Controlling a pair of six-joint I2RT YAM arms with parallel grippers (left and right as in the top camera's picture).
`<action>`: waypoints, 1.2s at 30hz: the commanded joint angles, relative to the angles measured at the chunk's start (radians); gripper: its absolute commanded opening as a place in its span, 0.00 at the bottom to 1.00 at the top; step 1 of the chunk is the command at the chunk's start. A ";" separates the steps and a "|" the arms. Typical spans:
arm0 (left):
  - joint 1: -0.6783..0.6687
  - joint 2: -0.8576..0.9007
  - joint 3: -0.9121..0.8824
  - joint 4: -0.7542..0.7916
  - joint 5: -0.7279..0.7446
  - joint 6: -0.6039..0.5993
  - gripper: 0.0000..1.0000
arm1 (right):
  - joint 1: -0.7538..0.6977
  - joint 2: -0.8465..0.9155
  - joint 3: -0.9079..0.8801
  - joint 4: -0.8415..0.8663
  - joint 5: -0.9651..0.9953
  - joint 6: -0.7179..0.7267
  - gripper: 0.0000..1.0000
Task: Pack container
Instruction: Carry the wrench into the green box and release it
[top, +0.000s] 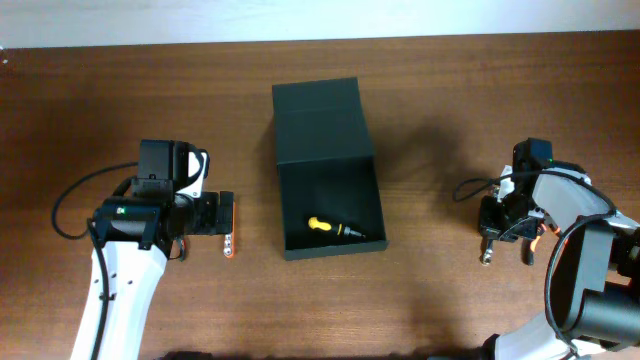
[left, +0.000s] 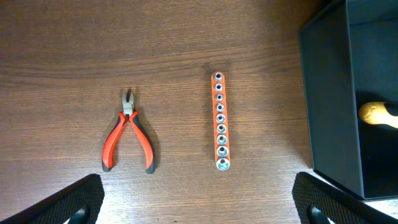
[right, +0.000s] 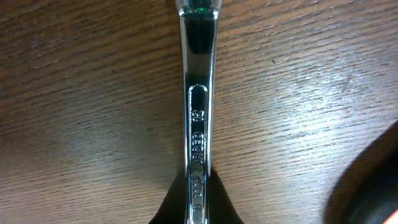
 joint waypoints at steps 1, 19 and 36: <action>-0.002 0.000 0.017 -0.001 -0.007 -0.006 0.99 | -0.006 0.074 -0.017 0.037 -0.031 0.001 0.04; -0.002 0.000 0.017 0.034 -0.008 -0.006 0.99 | 0.132 -0.011 0.431 -0.307 -0.120 -0.156 0.04; -0.002 0.000 0.017 0.037 -0.008 -0.006 0.99 | 0.846 0.000 0.715 -0.412 -0.141 -0.684 0.04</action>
